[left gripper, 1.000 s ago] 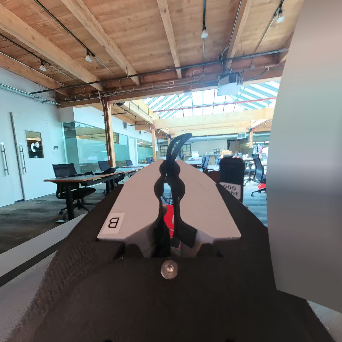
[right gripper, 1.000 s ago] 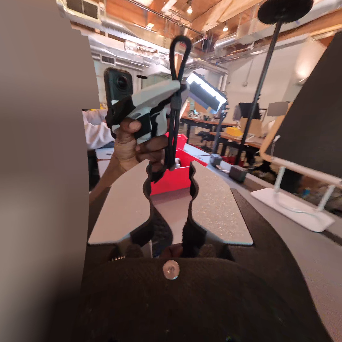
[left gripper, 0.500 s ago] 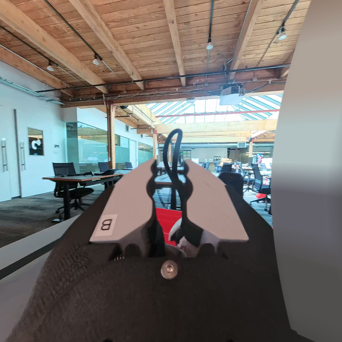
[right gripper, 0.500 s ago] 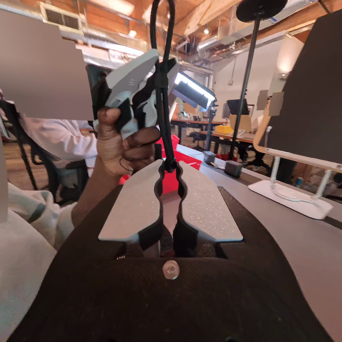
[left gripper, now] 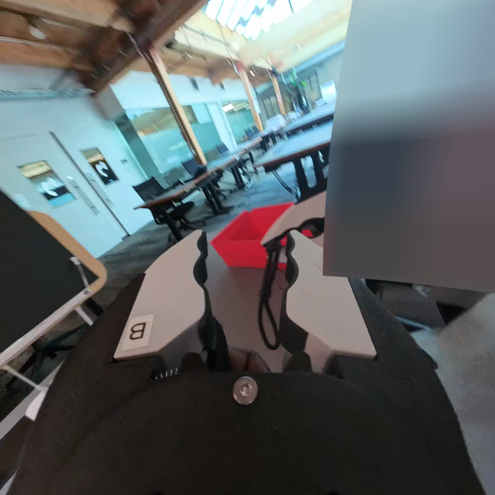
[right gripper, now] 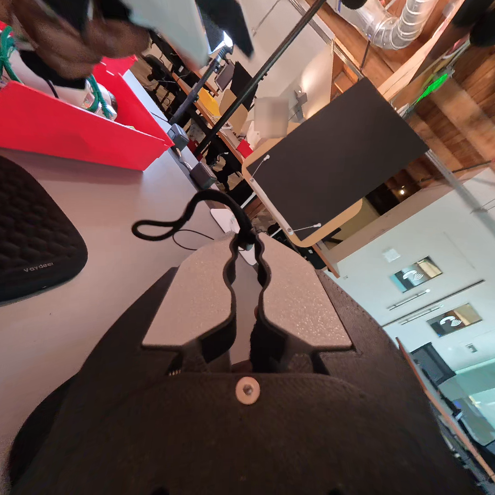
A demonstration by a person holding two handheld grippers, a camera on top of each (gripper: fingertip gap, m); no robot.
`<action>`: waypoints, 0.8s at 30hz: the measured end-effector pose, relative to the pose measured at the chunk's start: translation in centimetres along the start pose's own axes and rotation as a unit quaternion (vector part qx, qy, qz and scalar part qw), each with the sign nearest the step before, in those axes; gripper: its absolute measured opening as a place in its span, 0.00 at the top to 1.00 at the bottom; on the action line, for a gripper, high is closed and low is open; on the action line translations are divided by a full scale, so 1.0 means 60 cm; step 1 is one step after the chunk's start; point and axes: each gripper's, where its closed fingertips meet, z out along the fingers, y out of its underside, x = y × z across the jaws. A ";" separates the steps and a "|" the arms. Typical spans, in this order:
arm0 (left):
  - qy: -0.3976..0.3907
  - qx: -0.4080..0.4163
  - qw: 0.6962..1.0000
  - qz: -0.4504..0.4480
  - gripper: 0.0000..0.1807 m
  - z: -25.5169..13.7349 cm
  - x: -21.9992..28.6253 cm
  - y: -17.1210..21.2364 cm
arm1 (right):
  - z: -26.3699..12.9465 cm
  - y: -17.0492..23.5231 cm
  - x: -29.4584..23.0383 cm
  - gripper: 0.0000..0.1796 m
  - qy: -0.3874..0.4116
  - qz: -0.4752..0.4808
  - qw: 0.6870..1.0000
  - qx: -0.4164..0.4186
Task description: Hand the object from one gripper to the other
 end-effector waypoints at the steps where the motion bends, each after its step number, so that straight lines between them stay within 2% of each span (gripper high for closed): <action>1: 0.019 -0.024 0.999 0.007 0.70 0.016 0.017 0.014 | 0.000 -0.001 -0.003 0.94 -0.001 -0.009 1.000 0.000; 5: 0.065 -0.101 0.992 0.046 0.74 0.052 0.055 0.065 | -0.001 -0.004 -0.015 0.94 -0.010 -0.033 0.999 -0.002; 7: 0.059 -0.121 0.989 0.056 0.80 0.059 0.054 0.077 | -0.003 -0.007 -0.018 0.94 -0.015 -0.035 0.999 0.001; 10: 0.063 -0.116 0.990 0.053 0.96 0.060 0.054 0.077 | -0.006 -0.010 -0.019 0.94 -0.014 -0.043 0.999 0.004; 12: 0.067 -0.103 0.991 0.043 0.97 0.059 0.054 0.069 | -0.008 -0.015 -0.017 0.94 -0.008 -0.045 0.999 0.010; 15: 0.053 -0.066 0.996 0.022 0.97 0.056 0.041 0.050 | -0.014 -0.030 -0.007 0.94 0.001 -0.016 0.999 0.042; 18: 0.014 0.000 1.000 -0.016 0.97 0.050 0.008 0.020 | -0.024 -0.051 0.009 0.86 -0.008 0.067 0.993 0.097; 21: -0.012 0.107 0.991 -0.081 0.98 0.032 -0.025 -0.023 | -0.035 -0.065 0.025 0.81 -0.041 0.184 0.970 0.151; 24: -0.016 0.199 0.968 -0.150 0.97 0.008 -0.048 -0.056 | -0.032 -0.067 0.011 0.81 -0.116 0.282 0.937 0.170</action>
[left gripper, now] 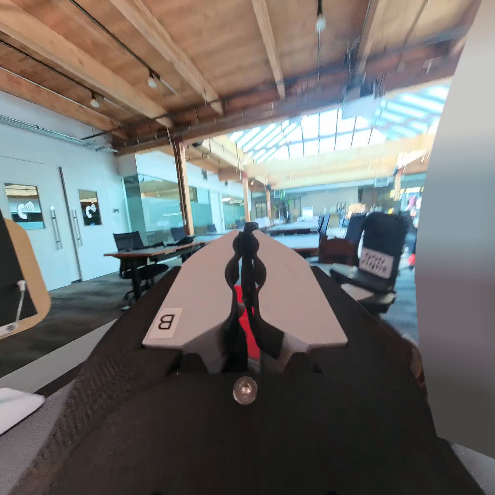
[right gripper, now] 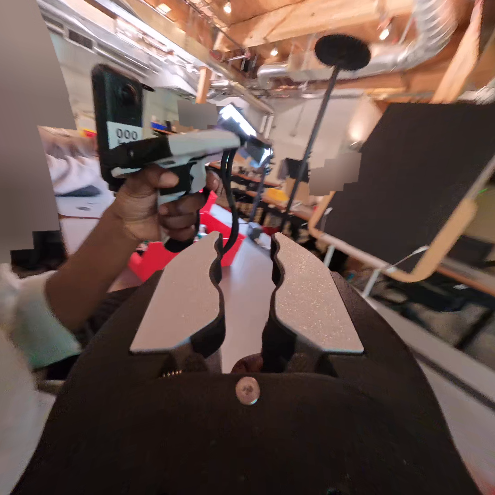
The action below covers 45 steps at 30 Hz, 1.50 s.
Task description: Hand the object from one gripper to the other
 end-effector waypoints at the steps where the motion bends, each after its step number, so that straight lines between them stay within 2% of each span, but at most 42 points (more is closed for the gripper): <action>1: -0.001 0.016 1.000 -0.016 0.97 -0.003 -0.003 -0.008 | 0.005 0.010 -0.006 0.80 -0.020 0.029 0.999 -0.008; 7: -0.016 0.036 0.999 -0.022 0.97 -0.007 -0.005 -0.020 | 0.040 0.054 -0.047 0.76 -0.079 0.125 0.989 -0.029; 12: -0.003 0.037 0.999 -0.034 0.97 0.000 0.011 -0.017 | 0.053 0.055 -0.054 0.76 -0.063 0.163 0.985 -0.003; 14: 0.003 0.029 0.999 -0.039 0.97 0.005 0.016 -0.011 | 0.051 0.051 -0.051 0.81 -0.057 0.170 0.984 0.009; 16: 0.004 0.027 0.999 -0.041 0.97 0.006 0.016 -0.009 | 0.046 0.044 -0.042 0.96 -0.044 0.176 0.983 0.022; 20: -0.016 0.004 0.999 -0.051 0.96 -0.004 -0.009 -0.005 | 0.037 0.046 -0.027 0.98 -0.035 0.161 0.986 -0.008; 23: -0.015 -0.079 0.996 -0.030 0.77 -0.025 -0.035 0.017 | 0.029 0.061 -0.008 0.98 -0.019 0.128 0.990 -0.062; 25: -0.048 -0.101 0.994 -0.001 0.72 -0.048 -0.064 0.014 | 0.021 0.076 0.005 0.98 -0.009 0.101 0.989 -0.109; 27: -0.097 -0.100 0.989 0.045 0.71 -0.070 -0.090 -0.001 | 0.013 0.080 0.021 0.98 0.010 0.079 0.989 -0.127; 29: -0.112 -0.122 0.982 0.087 0.70 -0.083 -0.090 -0.003 | 0.007 0.082 0.027 0.98 0.015 0.070 0.987 -0.143; 33: -0.071 -0.167 0.974 0.136 0.69 -0.075 -0.048 0.015 | 0.000 0.079 0.032 0.98 0.024 0.031 0.988 -0.151; 36: 0.002 -0.203 0.972 0.115 0.69 -0.048 0.005 0.051 | -0.001 0.069 0.024 0.98 0.023 -0.025 0.989 -0.141; 41: 0.051 -0.284 0.955 0.070 0.69 -0.012 0.035 0.134 | -0.005 0.042 0.021 0.98 0.062 -0.166 0.977 -0.115; 44: 0.073 -0.302 0.949 0.046 0.70 -0.001 0.042 0.160 | -0.008 0.024 0.016 0.99 0.081 -0.235 0.964 -0.094; 45: 0.079 -0.299 0.950 0.042 0.73 0.001 0.045 0.162 | -0.009 0.022 0.015 0.98 0.085 -0.251 0.960 -0.092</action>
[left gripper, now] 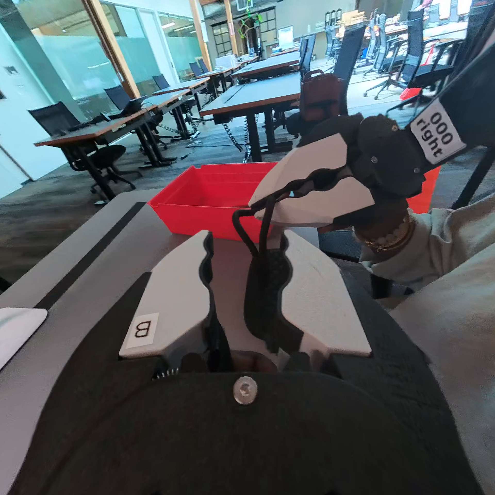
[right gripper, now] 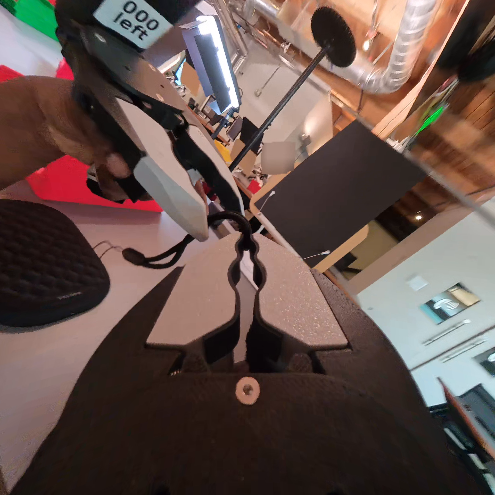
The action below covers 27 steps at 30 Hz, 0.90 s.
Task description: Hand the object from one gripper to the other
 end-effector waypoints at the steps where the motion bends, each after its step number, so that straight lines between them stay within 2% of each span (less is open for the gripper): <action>1: 0.003 0.008 1.000 0.001 0.78 0.001 0.001 -0.002 | -0.001 -0.002 0.000 0.98 0.004 -0.014 1.000 0.002; 6: 0.005 0.028 0.999 0.021 0.93 -0.005 0.007 -0.012 | -0.001 -0.007 -0.004 0.98 0.006 -0.026 1.000 0.008; 8: 0.003 0.046 0.999 0.018 0.95 -0.008 0.006 -0.022 | -0.001 -0.012 -0.001 0.98 0.010 -0.009 1.000 0.020; 9: -0.004 0.061 0.998 0.013 0.95 -0.011 0.001 -0.029 | -0.002 -0.017 0.004 0.98 0.018 0.008 0.999 0.033; 11: -0.026 0.105 0.994 0.005 0.95 -0.023 -0.014 -0.050 | -0.004 -0.023 0.014 0.90 0.018 0.064 0.996 0.056; 14: -0.052 0.184 0.981 -0.022 0.95 -0.051 -0.036 -0.083 | 0.003 -0.011 0.006 0.82 -0.055 0.194 0.978 0.049; 16: -0.062 0.233 0.970 -0.031 0.95 -0.071 -0.044 -0.102 | 0.008 -0.004 -0.016 0.80 -0.132 0.292 0.946 0.043; 20: -0.097 0.276 0.956 -0.031 0.95 -0.095 -0.058 -0.118 | 0.022 -0.008 -0.064 0.75 -0.255 0.442 0.858 0.053; 23: -0.115 0.284 0.951 -0.026 0.95 -0.100 -0.062 -0.122 | 0.034 -0.020 -0.083 0.75 -0.285 0.525 0.798 0.076; 27: -0.137 0.291 0.947 -0.021 0.95 -0.096 -0.064 -0.124 | 0.046 -0.025 -0.075 0.79 -0.262 0.599 0.748 0.114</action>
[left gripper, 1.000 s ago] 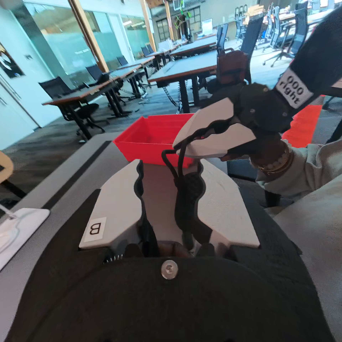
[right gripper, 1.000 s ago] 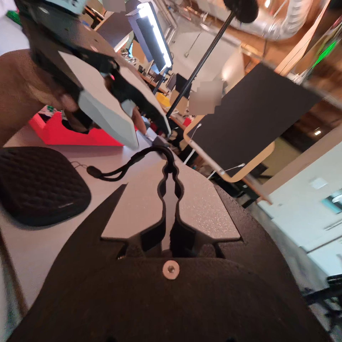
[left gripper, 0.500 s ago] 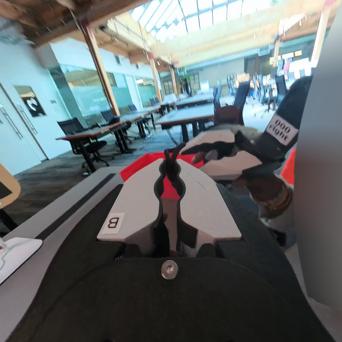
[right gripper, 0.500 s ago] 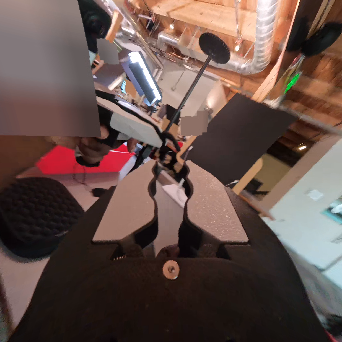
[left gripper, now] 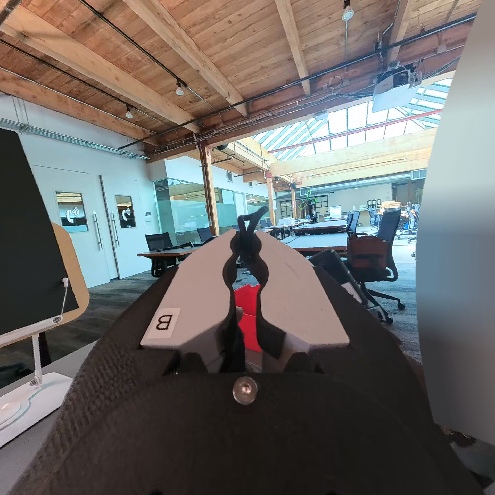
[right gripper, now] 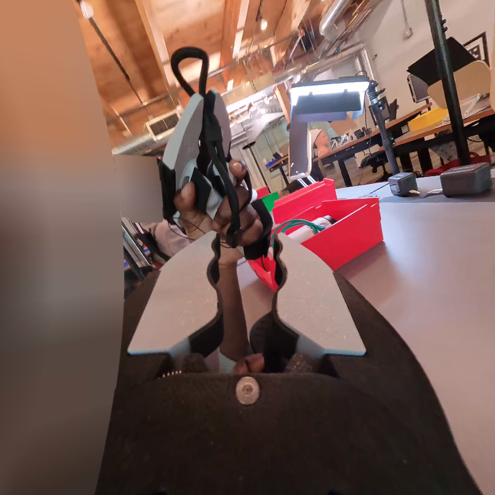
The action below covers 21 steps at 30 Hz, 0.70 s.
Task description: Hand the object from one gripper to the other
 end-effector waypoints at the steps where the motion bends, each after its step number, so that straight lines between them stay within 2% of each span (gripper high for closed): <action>1: -0.002 0.001 1.000 0.001 0.95 0.002 0.001 0.001 | 0.001 -0.001 0.001 0.80 -0.004 0.013 1.000 0.006; 5: -0.011 0.002 1.000 0.009 0.95 0.009 0.006 0.007 | 0.002 0.001 0.000 0.84 -0.013 0.033 0.999 0.014; 7: -0.009 0.001 1.000 0.009 0.95 0.011 0.010 0.009 | 0.002 0.002 -0.002 0.93 -0.012 0.025 1.000 0.014; 9: 0.002 -0.006 1.000 0.005 0.94 0.012 0.014 0.012 | -0.001 0.001 0.001 0.94 0.000 0.004 1.000 0.010; 10: 0.010 -0.014 1.000 0.004 0.88 0.010 0.014 0.013 | -0.003 0.002 0.005 0.94 0.012 -0.013 1.000 0.001; 12: 0.015 -0.045 0.999 0.002 0.69 0.002 0.004 0.015 | -0.010 -0.002 0.018 0.94 0.047 -0.064 0.997 -0.018; 14: -0.006 -0.046 0.999 0.012 0.62 -0.017 -0.021 -0.001 | -0.023 -0.010 0.039 0.94 0.108 -0.155 0.981 -0.045; 16: -0.043 -0.024 0.998 0.029 0.62 -0.043 -0.048 -0.030 | -0.043 -0.029 0.061 0.94 0.186 -0.281 0.939 -0.069; 19: -0.079 -0.010 0.996 0.045 0.63 -0.077 -0.069 -0.061 | -0.071 -0.064 0.072 0.94 0.283 -0.474 0.829 -0.093; 21: -0.071 -0.019 0.996 0.047 0.66 -0.085 -0.062 -0.064 | -0.080 -0.075 0.069 0.95 0.315 -0.559 0.760 -0.108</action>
